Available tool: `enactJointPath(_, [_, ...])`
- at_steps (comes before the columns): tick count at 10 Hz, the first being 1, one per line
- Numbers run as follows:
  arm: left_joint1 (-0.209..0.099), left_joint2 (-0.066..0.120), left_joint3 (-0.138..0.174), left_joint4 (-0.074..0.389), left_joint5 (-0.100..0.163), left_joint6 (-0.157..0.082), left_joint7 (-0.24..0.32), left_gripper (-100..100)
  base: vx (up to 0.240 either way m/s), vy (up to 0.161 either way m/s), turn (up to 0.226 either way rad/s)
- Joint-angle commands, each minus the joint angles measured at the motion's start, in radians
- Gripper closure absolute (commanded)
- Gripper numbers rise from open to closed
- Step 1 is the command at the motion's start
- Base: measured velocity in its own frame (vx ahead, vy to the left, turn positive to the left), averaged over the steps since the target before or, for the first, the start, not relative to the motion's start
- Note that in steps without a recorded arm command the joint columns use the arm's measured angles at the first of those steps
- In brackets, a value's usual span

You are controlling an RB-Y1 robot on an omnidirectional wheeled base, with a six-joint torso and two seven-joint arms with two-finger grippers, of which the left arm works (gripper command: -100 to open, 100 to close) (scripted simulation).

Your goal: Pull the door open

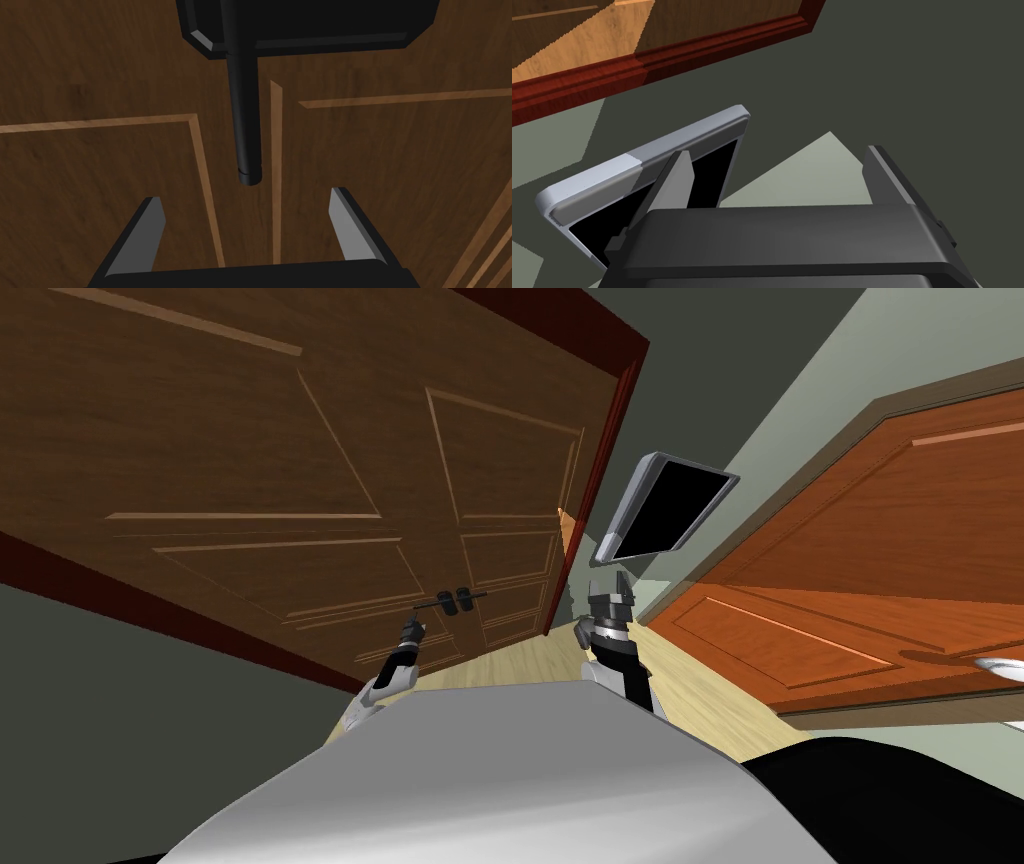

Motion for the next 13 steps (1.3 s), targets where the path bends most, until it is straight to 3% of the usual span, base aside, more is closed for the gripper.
enactJointPath(1, [0.012, 0.022, 0.022, 0.015, 0.009, -0.007, 0.014, -100, 0.168, 0.04, -0.079])
enactJointPath(3, [0.013, 0.037, 0.033, 0.03, 0.016, -0.016, 0.025, -100, 0.174, 0.076, -0.086])
enactJointPath(6, [0.006, 0.038, 0.028, 0.032, 0.017, -0.018, 0.03, -100, 0.132, 0.017, -0.099])
enactJointPath(7, [0.006, 0.038, 0.028, 0.032, 0.017, -0.018, 0.03, 100, -0.012, 0.005, 0.021])
enactJointPath(12, [0.006, 0.038, 0.028, 0.032, 0.017, -0.018, 0.03, 100, -0.015, 0.0, -0.003])
enactJointPath(13, [0.02, 0.053, 0.022, 0.031, 0.021, -0.025, 0.042, 100, -0.106, 0.005, -0.089])
